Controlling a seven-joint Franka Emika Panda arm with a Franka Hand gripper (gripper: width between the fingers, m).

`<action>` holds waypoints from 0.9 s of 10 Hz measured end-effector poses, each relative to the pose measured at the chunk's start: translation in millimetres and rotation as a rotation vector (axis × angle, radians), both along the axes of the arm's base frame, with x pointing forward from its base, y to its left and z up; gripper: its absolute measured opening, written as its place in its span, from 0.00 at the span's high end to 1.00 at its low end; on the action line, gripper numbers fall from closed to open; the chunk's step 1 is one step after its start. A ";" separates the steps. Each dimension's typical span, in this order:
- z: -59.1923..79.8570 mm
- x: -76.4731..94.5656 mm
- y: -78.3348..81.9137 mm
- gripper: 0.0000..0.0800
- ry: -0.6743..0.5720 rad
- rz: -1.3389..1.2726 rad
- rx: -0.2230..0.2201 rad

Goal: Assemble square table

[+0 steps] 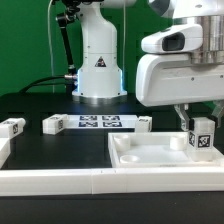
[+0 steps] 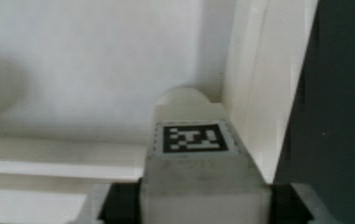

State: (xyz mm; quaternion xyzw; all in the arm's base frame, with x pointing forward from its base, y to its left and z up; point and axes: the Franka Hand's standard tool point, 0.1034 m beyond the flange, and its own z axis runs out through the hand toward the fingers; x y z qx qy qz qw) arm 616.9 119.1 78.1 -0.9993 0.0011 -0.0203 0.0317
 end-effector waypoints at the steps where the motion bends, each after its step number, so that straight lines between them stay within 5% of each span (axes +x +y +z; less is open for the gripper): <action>1: 0.2 0.0 -0.7 0.64 0.005 -0.140 0.019; 4: 0.6 -0.3 -3.1 0.64 0.007 -0.526 0.073; 9: 0.7 0.0 -2.8 0.64 0.037 -0.867 0.098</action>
Offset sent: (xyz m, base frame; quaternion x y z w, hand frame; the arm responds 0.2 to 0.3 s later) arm -0.0122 0.0042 -0.0039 0.0483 0.0024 0.3372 0.9402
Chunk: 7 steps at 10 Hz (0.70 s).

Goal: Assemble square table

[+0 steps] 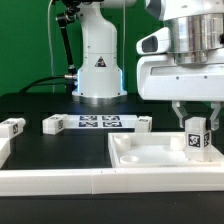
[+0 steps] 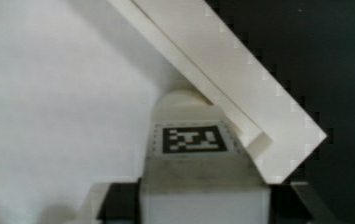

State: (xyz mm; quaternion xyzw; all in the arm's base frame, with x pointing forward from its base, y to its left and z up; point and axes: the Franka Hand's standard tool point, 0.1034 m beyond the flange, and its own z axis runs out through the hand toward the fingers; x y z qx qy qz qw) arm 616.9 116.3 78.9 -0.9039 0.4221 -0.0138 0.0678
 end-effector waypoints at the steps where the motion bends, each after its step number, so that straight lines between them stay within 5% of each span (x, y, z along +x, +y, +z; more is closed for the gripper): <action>1: 0.0 -0.1 0.3 0.64 0.005 -0.047 0.004; 3: -0.1 -0.2 1.0 0.64 0.021 -0.180 0.020; 7: -0.9 0.1 4.4 0.64 0.085 -0.691 0.137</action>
Offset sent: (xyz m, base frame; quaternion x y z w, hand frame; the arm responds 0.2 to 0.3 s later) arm -0.0036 -0.0073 -0.0028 0.0214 -0.0331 0.2939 0.9550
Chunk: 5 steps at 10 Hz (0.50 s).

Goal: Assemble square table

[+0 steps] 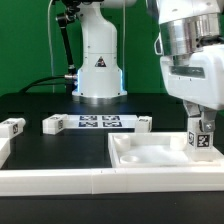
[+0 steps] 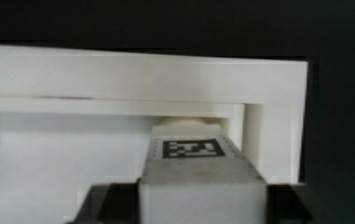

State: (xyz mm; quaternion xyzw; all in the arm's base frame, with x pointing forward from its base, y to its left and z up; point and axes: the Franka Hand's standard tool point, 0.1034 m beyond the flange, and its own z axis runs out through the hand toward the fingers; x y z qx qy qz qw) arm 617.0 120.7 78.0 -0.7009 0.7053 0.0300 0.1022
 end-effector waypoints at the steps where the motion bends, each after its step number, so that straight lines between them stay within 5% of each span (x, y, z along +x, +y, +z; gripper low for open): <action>1: -0.1 0.4 -0.2 0.64 0.013 -0.080 0.017; 4: -0.3 0.2 0.3 0.64 0.037 -0.199 0.032; 5: -0.4 0.1 0.6 0.49 0.035 -0.190 0.031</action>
Offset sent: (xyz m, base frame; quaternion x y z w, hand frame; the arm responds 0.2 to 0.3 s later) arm 0.0000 0.0000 0.0000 0.0000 0.0000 0.0650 0.9979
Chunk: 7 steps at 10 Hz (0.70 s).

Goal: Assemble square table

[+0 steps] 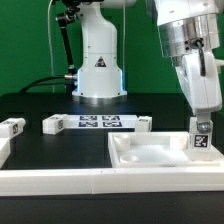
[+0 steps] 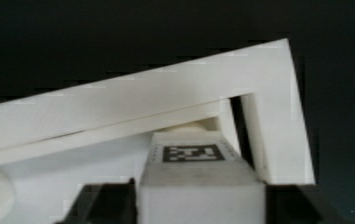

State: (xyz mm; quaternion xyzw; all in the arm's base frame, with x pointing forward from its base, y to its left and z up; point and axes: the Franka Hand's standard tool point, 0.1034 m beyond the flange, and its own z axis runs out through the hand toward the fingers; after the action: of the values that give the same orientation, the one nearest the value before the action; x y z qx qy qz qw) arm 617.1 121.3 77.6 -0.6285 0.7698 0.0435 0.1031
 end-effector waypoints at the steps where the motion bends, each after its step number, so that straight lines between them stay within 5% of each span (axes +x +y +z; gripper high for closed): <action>1: -0.2 -1.6 0.2 0.49 0.002 0.072 -0.008; 3: 1.9 -2.0 1.1 0.21 0.006 0.290 -0.019; 7: 0.6 -2.0 0.4 0.19 -0.051 0.609 -0.046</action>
Offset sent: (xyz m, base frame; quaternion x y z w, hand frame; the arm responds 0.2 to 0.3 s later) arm 0.0099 0.0010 0.0000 -0.0492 0.0155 -0.3638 0.9300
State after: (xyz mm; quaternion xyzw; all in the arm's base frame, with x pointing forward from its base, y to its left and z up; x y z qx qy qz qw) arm 615.1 121.7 78.1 -0.8333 0.5440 0.0392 0.0904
